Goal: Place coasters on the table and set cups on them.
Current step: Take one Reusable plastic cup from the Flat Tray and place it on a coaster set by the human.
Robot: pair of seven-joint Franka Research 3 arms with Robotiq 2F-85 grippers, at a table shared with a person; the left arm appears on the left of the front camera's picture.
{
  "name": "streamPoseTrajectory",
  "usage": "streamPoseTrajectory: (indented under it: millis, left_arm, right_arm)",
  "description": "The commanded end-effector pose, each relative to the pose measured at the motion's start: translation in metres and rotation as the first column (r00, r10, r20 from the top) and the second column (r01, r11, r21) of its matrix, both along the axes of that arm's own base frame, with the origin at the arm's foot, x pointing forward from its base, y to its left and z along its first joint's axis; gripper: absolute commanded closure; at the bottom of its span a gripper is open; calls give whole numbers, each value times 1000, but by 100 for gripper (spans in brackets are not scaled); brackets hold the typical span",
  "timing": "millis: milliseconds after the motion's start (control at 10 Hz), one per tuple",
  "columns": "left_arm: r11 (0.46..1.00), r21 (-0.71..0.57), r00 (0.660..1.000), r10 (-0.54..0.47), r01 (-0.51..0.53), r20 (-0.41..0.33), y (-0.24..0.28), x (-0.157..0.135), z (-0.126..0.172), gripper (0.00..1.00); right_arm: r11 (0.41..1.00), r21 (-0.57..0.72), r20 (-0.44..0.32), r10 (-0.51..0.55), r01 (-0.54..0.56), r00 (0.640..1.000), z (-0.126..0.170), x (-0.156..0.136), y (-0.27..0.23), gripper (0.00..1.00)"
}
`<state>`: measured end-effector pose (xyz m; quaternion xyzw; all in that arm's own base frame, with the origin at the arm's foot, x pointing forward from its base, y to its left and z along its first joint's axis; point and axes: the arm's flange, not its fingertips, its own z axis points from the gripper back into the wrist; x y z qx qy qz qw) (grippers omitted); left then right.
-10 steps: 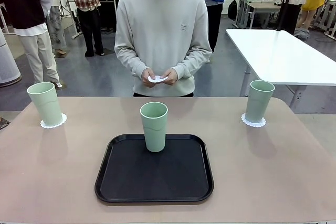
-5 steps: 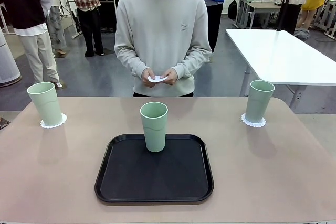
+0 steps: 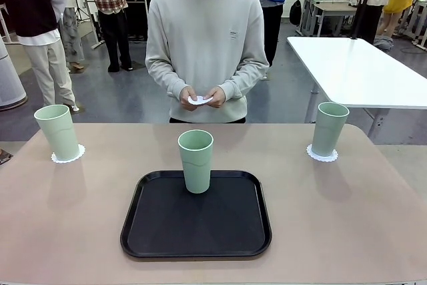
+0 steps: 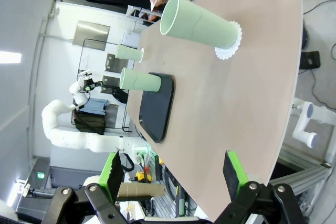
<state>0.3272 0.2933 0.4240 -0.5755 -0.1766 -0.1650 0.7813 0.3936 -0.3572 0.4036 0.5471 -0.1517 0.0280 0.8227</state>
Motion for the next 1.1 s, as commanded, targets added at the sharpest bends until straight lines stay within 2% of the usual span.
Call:
streamPoseTrajectory:
  millis: [0,200,500,900,1000]
  left_arm:
    - [999,-49,1000,-2,3,10,20,10,-8,0]
    - [994,-70,996,84,-84,1,29,8,-8,0]
    - [981,-21,981,195,-195,-5,25,6,5,0]
    - [976,40,977,212,-212,4,27,6,9,0]
    - [981,10,981,192,-192,2,33,9,7,0]
  right_arm:
    - [1000,3,1,8,-8,1000,2,0,0,0]
    - [1000,3,1,8,-8,1000,2,0,0,0]
    - [1000,3,1,8,-8,1000,2,0,0,0]
    - [1000,3,1,8,-8,1000,2,0,0,0]
    - [1000,3,1,8,-8,1000,2,0,0,0]
